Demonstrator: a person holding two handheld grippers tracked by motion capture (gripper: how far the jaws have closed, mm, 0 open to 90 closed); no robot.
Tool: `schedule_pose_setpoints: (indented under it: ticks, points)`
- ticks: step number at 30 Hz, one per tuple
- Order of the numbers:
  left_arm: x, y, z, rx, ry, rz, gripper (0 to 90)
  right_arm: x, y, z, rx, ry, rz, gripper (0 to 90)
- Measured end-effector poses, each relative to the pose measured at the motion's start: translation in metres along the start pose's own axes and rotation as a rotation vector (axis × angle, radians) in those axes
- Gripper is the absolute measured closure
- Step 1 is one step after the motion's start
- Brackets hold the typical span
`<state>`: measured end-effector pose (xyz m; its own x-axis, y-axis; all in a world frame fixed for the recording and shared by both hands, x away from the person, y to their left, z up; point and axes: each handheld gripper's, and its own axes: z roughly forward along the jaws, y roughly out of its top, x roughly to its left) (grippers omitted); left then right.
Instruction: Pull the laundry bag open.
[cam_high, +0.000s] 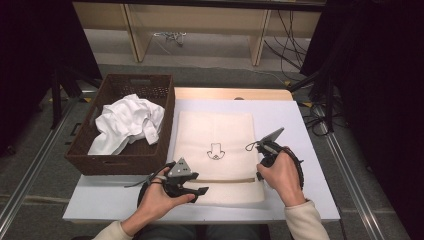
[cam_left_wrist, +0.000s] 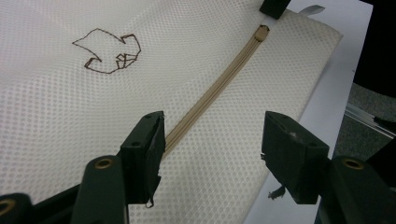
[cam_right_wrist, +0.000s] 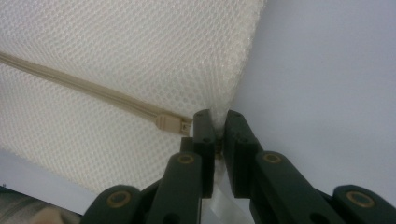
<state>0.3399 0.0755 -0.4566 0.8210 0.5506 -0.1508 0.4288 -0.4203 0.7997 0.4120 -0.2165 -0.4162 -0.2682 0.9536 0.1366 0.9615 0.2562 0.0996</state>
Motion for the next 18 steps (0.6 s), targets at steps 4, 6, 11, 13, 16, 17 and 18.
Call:
schedule_pose_setpoints:
  ticks: [4, 6, 11, 13, 16, 17, 18]
  points:
    - [-0.003, 0.006, 0.003, -0.005, -0.01, 0.013, 39.2, 0.001, 0.0, -0.002, -0.007, -0.003, -0.007, 84.9]
    - [-0.004, 0.009, 0.005, -0.014, -0.019, 0.023, 39.2, 0.004, -0.001, -0.004, -0.01, -0.005, 0.033, 84.9]
    - [-0.009, 0.016, 0.012, -0.016, -0.031, 0.059, 39.2, 0.004, -0.001, -0.006, 0.001, -0.003, 0.022, 84.9]
    - [-0.01, 0.019, 0.016, -0.016, -0.043, 0.071, 39.2, 0.003, 0.0, -0.007, 0.008, 0.009, 0.012, 84.9]
    - [-0.011, 0.023, 0.02, -0.012, -0.053, 0.09, 39.2, 0.002, 0.0, -0.007, 0.0, 0.009, -0.003, 84.9]
    - [-0.012, 0.023, 0.022, -0.019, -0.047, 0.086, 39.2, 0.002, -0.001, -0.007, -0.002, 0.01, 0.008, 84.9]
    - [-0.012, 0.025, 0.023, -0.019, -0.049, 0.092, 39.0, 0.004, -0.001, -0.007, -0.003, 0.008, 0.034, 84.9]
